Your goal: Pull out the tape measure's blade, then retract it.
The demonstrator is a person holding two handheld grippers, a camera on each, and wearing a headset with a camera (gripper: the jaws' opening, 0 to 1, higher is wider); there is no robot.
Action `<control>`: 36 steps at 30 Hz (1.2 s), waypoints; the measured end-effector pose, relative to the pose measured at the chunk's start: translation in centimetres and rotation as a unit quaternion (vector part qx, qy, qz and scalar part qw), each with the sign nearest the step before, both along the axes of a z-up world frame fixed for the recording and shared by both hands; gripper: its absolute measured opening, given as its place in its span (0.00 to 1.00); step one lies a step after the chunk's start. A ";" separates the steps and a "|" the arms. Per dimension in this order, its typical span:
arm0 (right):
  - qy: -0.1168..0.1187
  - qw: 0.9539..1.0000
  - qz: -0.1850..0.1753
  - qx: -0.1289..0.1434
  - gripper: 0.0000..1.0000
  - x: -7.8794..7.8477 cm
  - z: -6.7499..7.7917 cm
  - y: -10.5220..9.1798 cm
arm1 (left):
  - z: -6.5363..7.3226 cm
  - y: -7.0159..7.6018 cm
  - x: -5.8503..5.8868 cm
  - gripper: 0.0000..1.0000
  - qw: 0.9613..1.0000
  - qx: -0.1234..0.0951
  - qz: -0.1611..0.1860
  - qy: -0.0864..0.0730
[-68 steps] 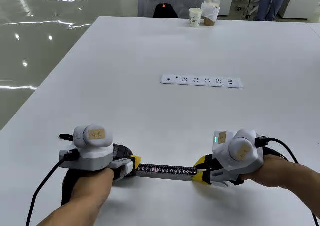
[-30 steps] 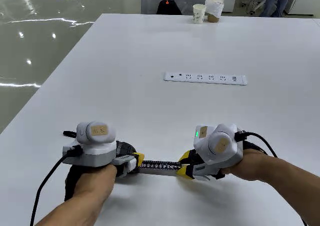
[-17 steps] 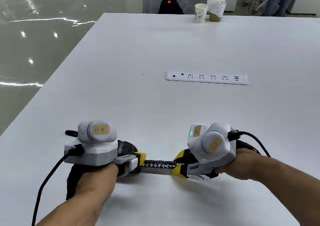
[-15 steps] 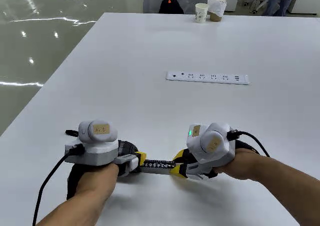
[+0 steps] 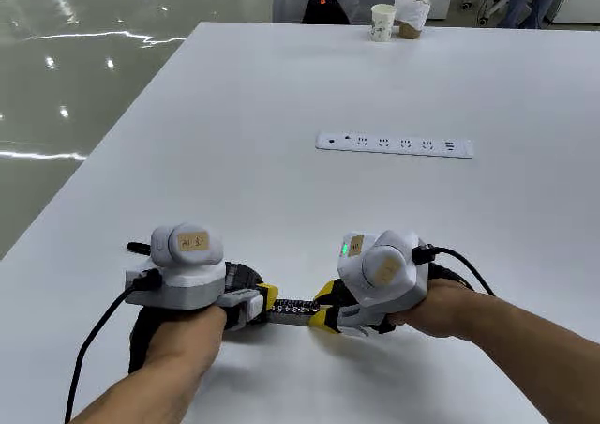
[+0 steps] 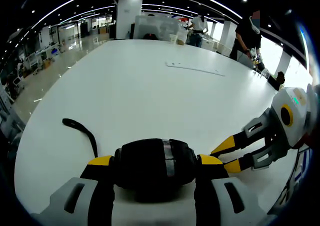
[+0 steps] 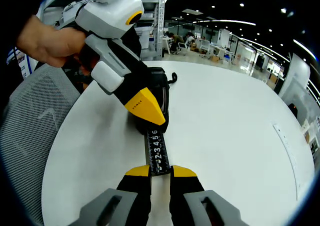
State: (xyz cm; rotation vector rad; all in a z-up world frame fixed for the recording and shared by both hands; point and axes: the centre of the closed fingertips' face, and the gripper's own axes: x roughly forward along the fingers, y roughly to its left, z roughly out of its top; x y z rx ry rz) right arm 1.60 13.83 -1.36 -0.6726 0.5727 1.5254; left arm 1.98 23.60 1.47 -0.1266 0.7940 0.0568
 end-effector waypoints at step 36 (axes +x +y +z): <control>-0.003 1.000 0.011 0.017 0.10 -0.6 0.0 4.0 | 0.0 0.1 0.0 0.60 1.000 -0.008 0.006 0.002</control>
